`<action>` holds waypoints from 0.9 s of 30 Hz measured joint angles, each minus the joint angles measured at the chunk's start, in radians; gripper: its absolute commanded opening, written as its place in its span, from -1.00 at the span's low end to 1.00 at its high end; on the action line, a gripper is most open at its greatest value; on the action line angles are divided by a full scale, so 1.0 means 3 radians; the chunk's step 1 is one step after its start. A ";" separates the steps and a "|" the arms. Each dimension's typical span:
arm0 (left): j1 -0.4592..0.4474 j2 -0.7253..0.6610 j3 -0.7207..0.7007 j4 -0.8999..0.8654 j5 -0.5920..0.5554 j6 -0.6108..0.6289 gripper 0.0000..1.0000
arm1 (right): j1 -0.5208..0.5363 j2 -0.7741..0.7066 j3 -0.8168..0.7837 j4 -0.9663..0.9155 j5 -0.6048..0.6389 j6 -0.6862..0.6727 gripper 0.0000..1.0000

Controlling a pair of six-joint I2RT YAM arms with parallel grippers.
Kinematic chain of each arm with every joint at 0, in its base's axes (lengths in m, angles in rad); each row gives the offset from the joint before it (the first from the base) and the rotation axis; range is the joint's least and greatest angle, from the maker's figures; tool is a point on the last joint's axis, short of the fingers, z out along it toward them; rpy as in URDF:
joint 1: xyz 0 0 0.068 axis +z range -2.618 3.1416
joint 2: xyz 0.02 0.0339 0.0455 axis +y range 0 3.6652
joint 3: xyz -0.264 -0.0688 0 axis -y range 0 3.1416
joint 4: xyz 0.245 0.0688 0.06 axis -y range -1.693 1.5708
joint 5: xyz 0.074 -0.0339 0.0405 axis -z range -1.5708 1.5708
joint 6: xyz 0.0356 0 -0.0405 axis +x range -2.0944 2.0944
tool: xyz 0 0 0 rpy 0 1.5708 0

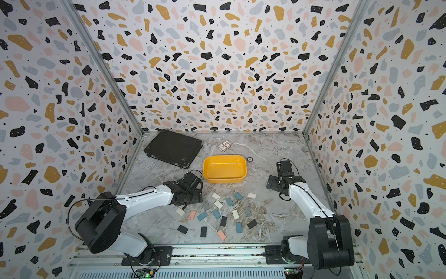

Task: Put the eraser in the storage box
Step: Pick up the eraser from the center of the board.

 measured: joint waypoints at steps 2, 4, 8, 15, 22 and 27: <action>0.0000 0.0037 0.0000 0.0000 0.0003 -0.0011 0.64 | 0.0000 0.0000 0.0000 0.0001 -0.0003 0.0000 0.99; 0.0000 0.0071 0.0000 -0.0001 0.0004 -0.0024 0.63 | 0.0000 0.0000 0.0000 0.0003 -0.0004 0.0000 0.99; 0.0000 0.0095 0.0004 0.0008 -0.0017 -0.0037 0.50 | 0.0000 0.0000 0.0000 0.0010 -0.0004 0.0000 0.99; 0.0000 0.0174 0.0048 0.0048 -0.0032 -0.0038 -0.33 | 0.0000 0.0001 -0.0006 0.0025 -0.0003 0.0000 0.99; 0.0000 0.0195 0.0057 0.0088 -0.0022 -0.0018 -0.40 | 0.0000 0.0001 -0.0009 0.0025 -0.0004 0.0000 0.99; 0.0000 0.0195 0.0057 0.0084 -0.0027 0.0011 -0.40 | 0.0000 0.0001 -0.0011 0.0025 -0.0004 0.0000 0.99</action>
